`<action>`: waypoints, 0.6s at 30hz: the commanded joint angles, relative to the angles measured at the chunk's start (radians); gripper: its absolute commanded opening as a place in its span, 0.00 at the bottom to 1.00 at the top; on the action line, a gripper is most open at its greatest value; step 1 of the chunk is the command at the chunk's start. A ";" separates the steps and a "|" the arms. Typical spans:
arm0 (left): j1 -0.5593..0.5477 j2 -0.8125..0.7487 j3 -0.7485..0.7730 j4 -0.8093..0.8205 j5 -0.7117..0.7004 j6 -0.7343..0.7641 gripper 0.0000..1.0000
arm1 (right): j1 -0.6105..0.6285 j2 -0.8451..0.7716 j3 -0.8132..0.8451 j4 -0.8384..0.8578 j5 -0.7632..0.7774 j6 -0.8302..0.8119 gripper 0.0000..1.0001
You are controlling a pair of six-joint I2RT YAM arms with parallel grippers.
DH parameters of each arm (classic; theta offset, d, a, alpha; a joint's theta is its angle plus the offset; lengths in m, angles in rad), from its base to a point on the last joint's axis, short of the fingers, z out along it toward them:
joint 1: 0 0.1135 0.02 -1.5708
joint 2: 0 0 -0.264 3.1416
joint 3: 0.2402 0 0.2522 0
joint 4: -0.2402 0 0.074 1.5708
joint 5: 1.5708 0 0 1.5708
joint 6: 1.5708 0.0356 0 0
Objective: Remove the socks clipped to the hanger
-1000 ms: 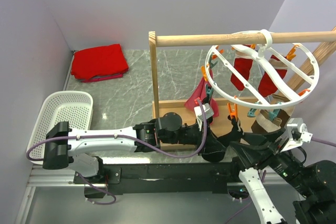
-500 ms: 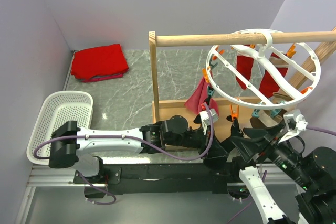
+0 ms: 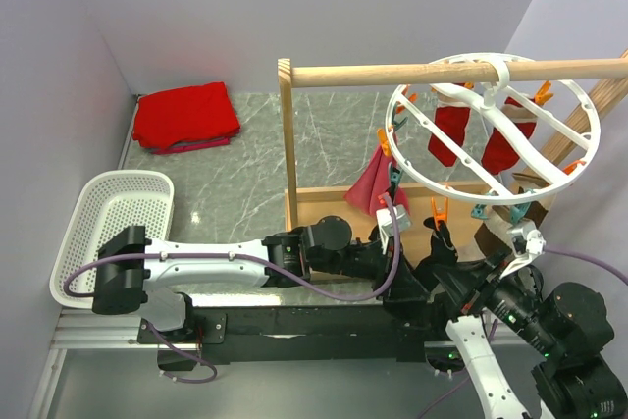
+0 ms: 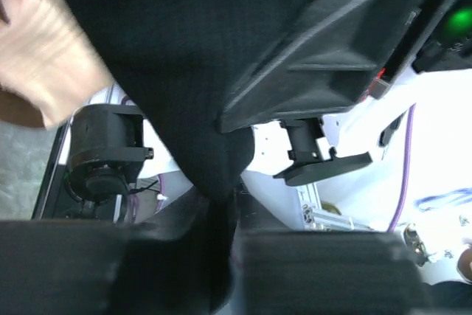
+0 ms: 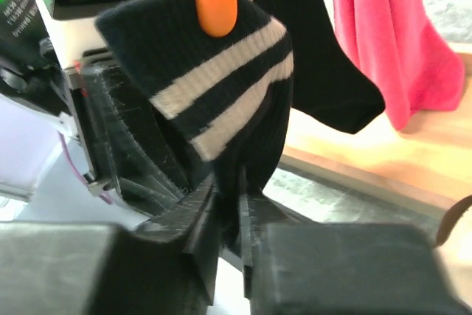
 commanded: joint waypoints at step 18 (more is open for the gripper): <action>-0.011 -0.151 0.345 -0.408 -0.548 0.058 0.66 | -0.006 -0.065 -0.138 0.125 -0.003 0.036 0.00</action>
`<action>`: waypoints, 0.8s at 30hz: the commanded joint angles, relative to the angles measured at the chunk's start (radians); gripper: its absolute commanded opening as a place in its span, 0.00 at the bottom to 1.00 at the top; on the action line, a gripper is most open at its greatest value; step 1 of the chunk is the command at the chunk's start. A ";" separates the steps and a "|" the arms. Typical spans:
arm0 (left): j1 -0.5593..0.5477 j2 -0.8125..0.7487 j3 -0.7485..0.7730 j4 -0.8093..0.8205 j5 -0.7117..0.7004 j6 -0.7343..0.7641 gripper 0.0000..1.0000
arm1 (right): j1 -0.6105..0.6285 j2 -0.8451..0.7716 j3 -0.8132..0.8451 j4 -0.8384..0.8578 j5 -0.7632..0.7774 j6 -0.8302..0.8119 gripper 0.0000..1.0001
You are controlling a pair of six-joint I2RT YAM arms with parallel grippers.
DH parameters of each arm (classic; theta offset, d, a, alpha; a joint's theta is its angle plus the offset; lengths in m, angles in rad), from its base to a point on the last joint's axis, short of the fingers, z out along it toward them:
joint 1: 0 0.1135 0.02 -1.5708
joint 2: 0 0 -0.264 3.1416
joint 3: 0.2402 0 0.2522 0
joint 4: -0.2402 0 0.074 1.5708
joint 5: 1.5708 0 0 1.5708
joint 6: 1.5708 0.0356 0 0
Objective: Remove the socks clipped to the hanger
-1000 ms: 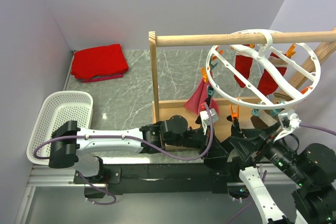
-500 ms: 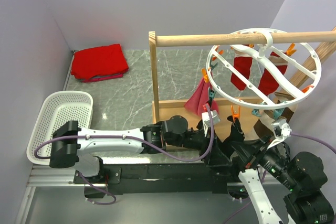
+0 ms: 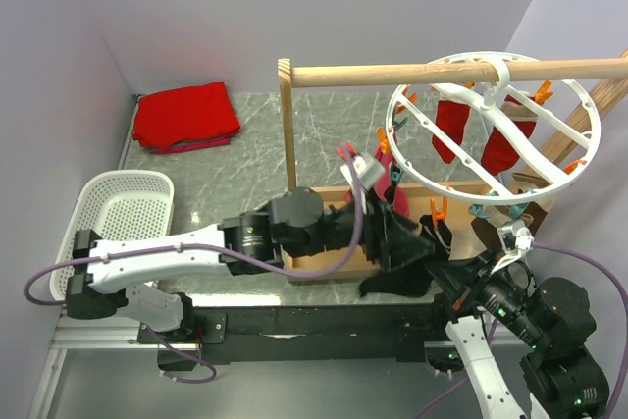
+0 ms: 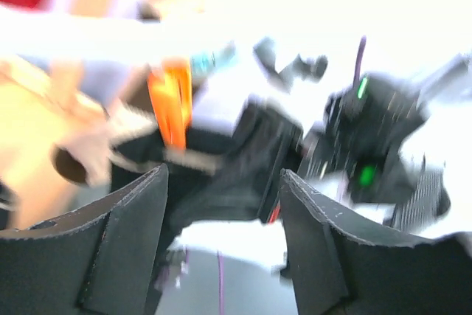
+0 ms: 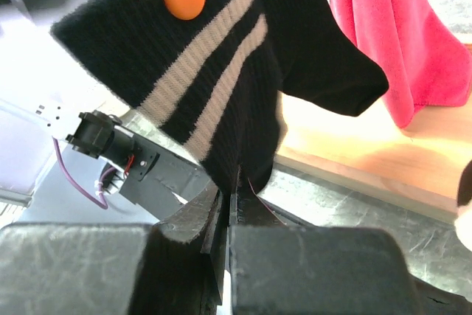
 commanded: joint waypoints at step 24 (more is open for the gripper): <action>-0.201 0.292 0.553 -0.375 -0.818 0.171 0.68 | -0.011 0.009 0.000 0.046 -0.010 -0.004 0.00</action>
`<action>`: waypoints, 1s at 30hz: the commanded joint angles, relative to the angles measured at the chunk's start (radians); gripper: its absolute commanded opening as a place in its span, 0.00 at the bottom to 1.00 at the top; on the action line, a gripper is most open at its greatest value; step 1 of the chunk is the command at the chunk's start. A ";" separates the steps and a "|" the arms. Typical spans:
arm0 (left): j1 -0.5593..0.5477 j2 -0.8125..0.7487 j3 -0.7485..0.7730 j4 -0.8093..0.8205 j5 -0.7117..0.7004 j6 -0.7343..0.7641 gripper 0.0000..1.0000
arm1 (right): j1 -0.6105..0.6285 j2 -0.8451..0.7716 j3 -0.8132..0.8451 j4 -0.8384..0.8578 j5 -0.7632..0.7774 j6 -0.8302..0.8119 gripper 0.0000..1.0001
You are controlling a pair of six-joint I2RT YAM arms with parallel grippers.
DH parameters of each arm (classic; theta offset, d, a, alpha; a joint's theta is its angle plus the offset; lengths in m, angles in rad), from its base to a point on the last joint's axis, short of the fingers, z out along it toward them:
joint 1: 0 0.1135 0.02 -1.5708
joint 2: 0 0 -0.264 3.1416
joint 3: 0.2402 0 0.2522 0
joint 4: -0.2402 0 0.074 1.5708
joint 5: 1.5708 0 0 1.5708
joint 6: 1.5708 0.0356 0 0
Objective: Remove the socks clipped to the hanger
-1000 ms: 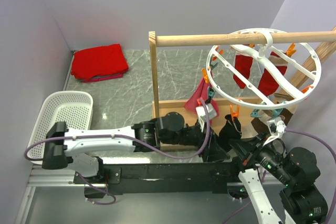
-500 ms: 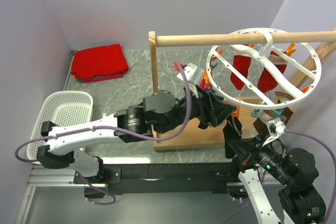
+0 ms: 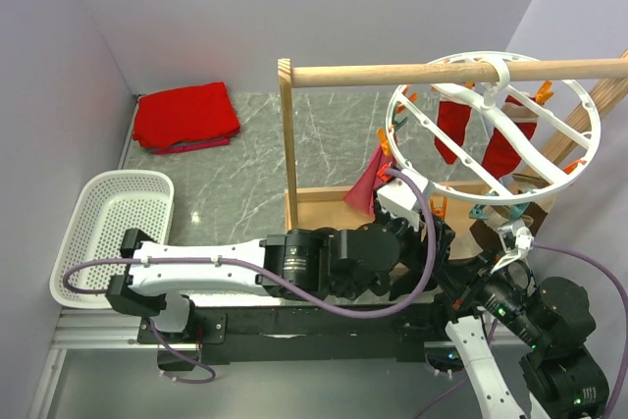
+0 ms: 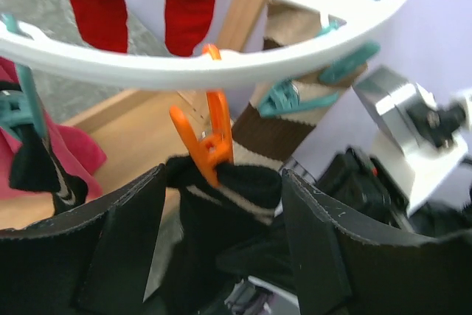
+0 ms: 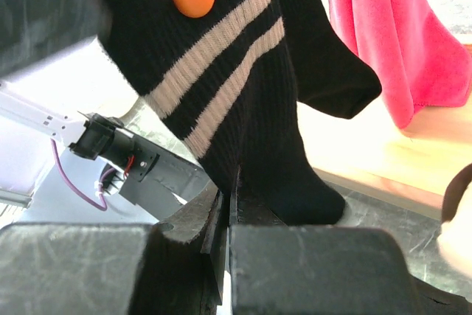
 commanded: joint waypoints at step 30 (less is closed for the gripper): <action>0.057 0.129 0.217 0.037 -0.103 0.063 0.08 | -0.015 -0.002 0.006 0.023 -0.011 -0.012 0.00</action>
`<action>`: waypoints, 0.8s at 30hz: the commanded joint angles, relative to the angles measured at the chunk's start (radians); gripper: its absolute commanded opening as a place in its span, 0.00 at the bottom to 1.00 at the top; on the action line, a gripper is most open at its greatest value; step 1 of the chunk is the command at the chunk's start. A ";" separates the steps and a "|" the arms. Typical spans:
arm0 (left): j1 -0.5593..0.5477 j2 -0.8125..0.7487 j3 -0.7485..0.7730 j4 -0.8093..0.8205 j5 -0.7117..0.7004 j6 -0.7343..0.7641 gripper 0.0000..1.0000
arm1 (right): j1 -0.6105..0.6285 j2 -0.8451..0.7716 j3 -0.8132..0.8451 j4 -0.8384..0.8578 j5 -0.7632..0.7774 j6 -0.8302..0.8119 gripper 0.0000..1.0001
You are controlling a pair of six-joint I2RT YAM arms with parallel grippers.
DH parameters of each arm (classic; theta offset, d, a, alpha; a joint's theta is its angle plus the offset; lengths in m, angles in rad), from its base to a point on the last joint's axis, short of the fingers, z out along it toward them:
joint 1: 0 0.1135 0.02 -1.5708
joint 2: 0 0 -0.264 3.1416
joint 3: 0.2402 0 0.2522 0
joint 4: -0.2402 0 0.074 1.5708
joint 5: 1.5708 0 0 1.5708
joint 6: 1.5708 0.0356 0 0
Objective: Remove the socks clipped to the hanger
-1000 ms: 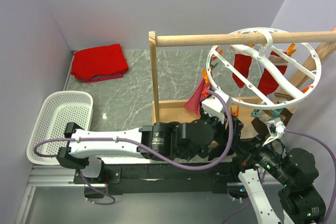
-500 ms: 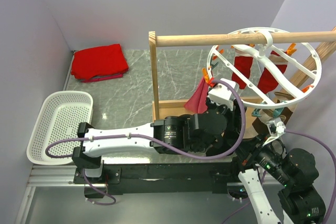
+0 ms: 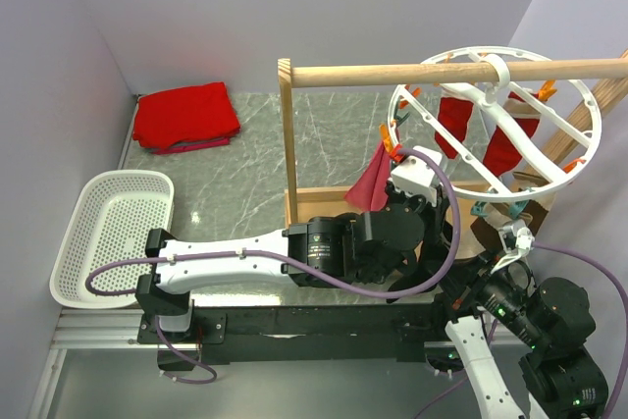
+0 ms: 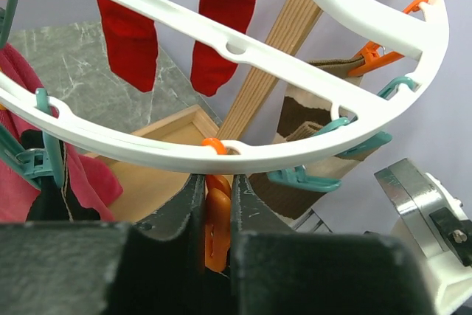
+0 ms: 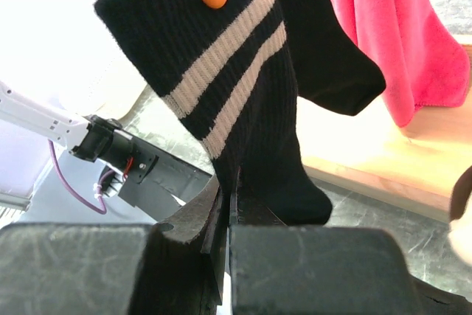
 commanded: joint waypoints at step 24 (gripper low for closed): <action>0.010 -0.059 -0.078 0.115 0.057 0.058 0.12 | -0.013 -0.097 -0.113 -0.128 -0.073 -0.036 0.00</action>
